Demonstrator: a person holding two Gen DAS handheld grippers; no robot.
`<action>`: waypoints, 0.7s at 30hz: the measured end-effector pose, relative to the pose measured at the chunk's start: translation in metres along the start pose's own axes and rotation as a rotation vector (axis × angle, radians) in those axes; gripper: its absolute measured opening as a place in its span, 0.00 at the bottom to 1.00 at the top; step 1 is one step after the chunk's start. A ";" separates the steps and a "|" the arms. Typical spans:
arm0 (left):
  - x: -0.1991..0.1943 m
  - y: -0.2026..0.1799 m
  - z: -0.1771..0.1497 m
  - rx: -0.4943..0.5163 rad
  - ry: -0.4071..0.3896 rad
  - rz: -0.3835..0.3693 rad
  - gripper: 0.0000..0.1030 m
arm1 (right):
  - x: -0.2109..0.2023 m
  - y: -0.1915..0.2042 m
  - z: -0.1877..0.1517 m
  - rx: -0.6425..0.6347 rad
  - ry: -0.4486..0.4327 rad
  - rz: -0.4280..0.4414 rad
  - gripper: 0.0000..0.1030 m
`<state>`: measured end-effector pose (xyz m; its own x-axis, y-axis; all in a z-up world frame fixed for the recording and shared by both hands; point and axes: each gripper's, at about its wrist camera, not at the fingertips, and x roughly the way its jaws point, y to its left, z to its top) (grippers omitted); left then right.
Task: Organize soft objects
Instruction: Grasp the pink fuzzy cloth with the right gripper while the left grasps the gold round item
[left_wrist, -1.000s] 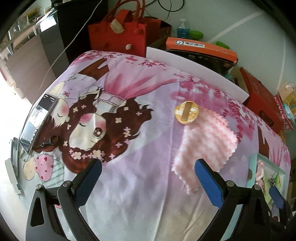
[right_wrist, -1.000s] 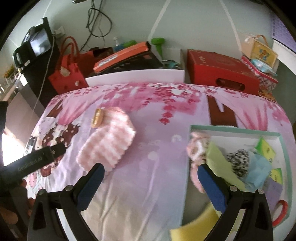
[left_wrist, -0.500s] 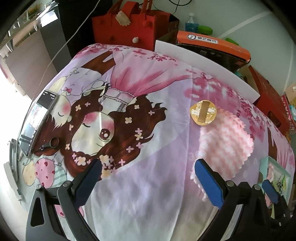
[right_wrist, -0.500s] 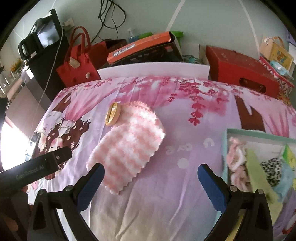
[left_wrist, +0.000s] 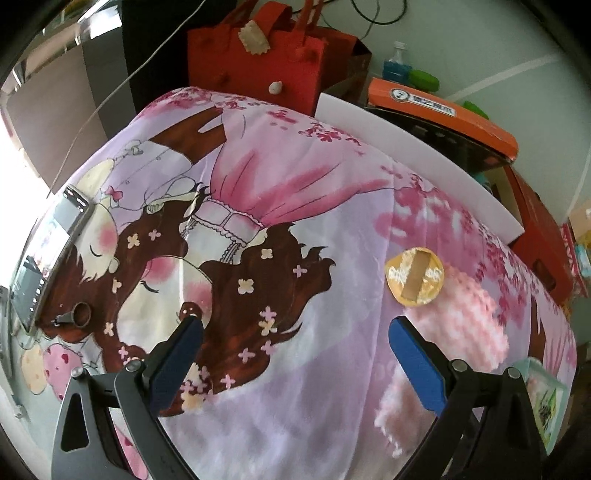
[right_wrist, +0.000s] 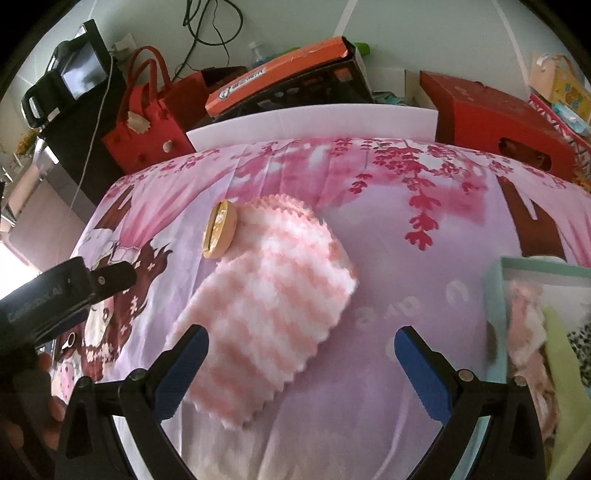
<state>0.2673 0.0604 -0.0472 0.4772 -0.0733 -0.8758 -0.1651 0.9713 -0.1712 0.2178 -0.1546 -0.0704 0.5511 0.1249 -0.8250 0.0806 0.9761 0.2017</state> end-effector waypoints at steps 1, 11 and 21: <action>0.002 0.002 0.001 -0.014 -0.002 0.002 0.97 | 0.004 0.001 0.001 -0.003 0.002 -0.001 0.99; 0.021 0.017 0.017 -0.091 -0.006 0.027 0.97 | 0.038 0.027 0.004 -0.103 0.016 -0.025 0.96; 0.030 0.002 0.023 -0.053 0.000 -0.011 0.97 | 0.043 0.034 0.007 -0.178 -0.023 -0.069 0.69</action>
<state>0.3008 0.0655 -0.0631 0.4788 -0.0837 -0.8739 -0.2057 0.9570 -0.2044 0.2503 -0.1176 -0.0958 0.5685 0.0546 -0.8209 -0.0279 0.9985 0.0470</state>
